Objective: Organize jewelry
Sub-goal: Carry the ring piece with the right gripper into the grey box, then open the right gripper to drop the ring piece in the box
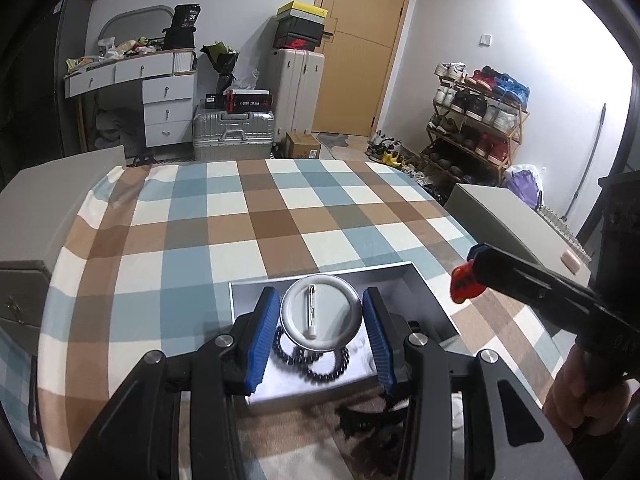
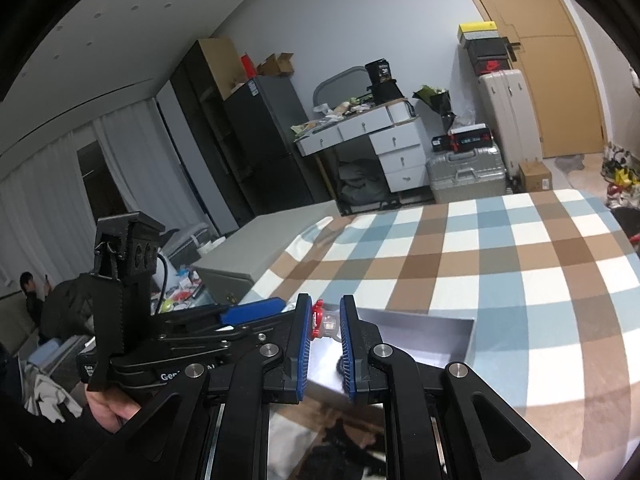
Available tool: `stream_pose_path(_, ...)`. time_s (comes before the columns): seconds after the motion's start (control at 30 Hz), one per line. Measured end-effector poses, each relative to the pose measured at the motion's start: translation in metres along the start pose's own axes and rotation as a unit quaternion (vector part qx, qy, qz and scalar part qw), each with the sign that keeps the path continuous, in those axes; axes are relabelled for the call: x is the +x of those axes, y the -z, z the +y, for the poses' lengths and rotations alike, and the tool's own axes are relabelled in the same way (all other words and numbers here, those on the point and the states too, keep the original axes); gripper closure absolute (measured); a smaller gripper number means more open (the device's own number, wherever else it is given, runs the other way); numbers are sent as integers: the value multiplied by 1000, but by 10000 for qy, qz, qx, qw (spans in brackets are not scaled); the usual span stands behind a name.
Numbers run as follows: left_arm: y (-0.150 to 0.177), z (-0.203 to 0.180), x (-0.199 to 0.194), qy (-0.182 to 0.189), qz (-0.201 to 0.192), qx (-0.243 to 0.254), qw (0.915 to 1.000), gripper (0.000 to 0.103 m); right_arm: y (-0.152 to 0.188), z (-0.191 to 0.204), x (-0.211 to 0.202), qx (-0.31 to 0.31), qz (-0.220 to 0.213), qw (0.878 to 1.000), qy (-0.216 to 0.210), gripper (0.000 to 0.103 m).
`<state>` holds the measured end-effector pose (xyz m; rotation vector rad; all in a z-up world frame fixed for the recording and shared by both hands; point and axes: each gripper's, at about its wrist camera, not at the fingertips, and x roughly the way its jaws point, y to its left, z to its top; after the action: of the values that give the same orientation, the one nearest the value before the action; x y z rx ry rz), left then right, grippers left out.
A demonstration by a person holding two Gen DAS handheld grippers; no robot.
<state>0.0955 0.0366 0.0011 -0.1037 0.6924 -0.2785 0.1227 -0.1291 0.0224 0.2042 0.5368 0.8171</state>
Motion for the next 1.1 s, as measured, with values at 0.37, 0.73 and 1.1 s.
stream_pose_path(0.37, -1, 6, 25, 65, 271, -78, 9996, 66, 3, -27, 28, 283, 199, 9994, -18, 90)
stream_pose_path(0.73, 4, 1, 43, 137, 560, 25, 9983, 66, 11, -44, 46, 346, 446, 9983, 133, 90)
stream_pose_path(1.1, 6, 3, 51, 185, 642, -90, 9977, 66, 16, -52, 54, 418, 599, 9971, 211, 89)
